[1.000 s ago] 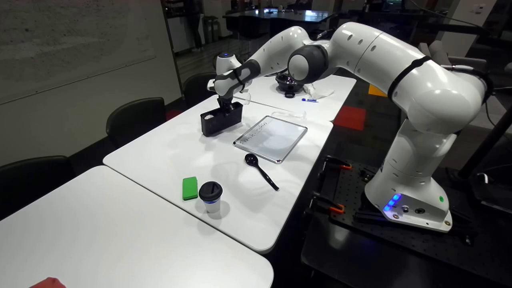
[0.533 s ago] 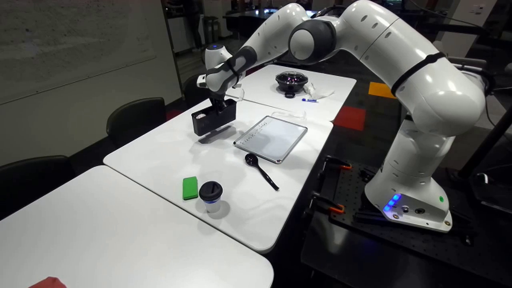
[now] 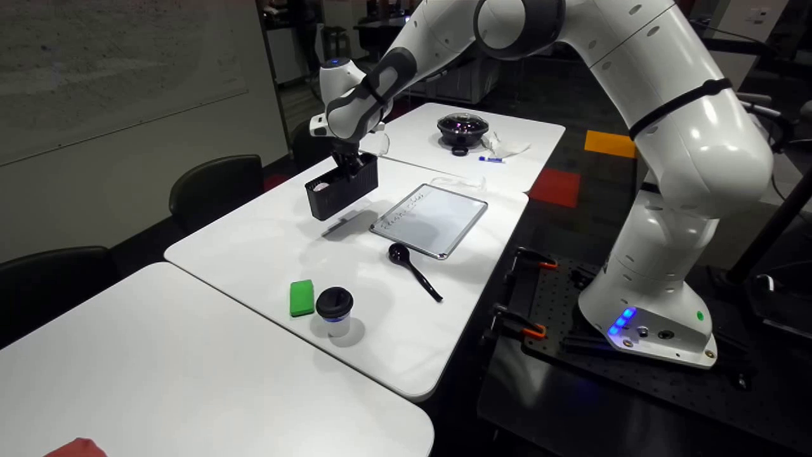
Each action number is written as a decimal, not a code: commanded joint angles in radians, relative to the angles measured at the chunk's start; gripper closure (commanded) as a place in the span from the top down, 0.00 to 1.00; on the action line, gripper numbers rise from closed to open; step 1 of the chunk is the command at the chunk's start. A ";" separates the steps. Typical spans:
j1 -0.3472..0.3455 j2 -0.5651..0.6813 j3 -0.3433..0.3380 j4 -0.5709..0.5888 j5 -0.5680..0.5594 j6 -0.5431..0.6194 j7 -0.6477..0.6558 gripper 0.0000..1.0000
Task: Move the cutlery box to the left
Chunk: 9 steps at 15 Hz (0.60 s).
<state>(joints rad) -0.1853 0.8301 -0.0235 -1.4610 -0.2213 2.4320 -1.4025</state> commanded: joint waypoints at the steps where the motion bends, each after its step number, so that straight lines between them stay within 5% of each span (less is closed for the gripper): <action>1: -0.003 -0.017 0.004 -0.023 -0.006 0.000 0.001 0.05; 9: 0.001 -0.073 0.026 -0.113 0.032 0.067 0.050 0.01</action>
<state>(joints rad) -0.1871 0.8016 -0.0174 -1.5210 -0.2134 2.4468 -1.4017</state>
